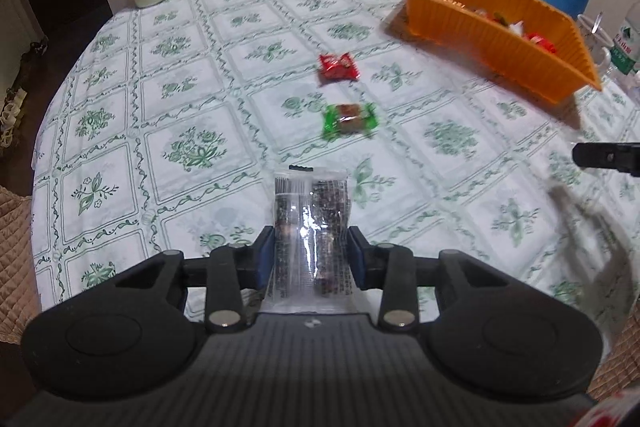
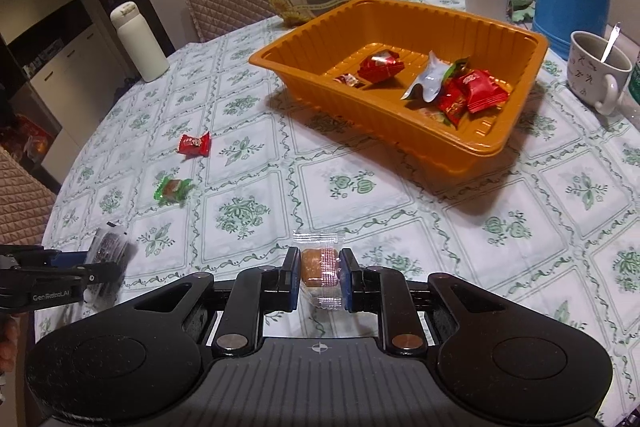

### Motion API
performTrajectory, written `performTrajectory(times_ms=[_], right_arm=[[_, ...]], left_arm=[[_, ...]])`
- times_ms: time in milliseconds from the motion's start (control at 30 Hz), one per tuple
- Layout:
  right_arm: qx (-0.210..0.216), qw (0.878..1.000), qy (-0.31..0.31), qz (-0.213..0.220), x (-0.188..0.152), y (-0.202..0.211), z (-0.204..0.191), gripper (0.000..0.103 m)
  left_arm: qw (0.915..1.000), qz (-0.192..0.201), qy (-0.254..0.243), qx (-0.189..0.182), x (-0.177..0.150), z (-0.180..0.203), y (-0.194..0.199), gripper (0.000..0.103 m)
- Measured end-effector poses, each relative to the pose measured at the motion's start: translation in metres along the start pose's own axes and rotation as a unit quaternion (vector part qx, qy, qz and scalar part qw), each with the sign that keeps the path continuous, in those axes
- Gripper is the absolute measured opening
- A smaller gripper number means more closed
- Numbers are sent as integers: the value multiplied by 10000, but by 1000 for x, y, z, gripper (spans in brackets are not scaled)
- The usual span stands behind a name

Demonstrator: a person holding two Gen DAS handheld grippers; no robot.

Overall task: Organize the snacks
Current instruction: 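Lift both held snacks and carry them toward the orange tray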

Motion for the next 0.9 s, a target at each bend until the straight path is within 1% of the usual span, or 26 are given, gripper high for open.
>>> performTrajectory(times_ms=[200,300,433,667,800,900], right_arm=[[73,9999,5,125,8,14,5,20],[113,9997,7,207,15,20,9,20],[128,9993,18,361,32,27,18,20],[80,9972,36,737,74,28,40,20],[75,9961,72,879,94,22,52,20],[82,9955,55,938,107,15,61,20]], left_arm=[[9997,192,45,-129,19,23,16,34],[9991,340,46,-266,35,38,23,34],[9974,582,-109,-402,62,59,26,34],[9919,976,-365,-723,116,106,13,34],[9889,1119,-343,-920,147,132,-4,34],[9876,1193,-349,-959,168,149,-17,34]])
Point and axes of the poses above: each gripper's, at about its wrist camera, not at the fingertips, and y roughly against the way its jaws point, z to its right, x to its top, the point moved 10 cm from there along -y, roughly the way its jaws point, and after that the axes turned 14 degrees about z, right-handed, at the moved point
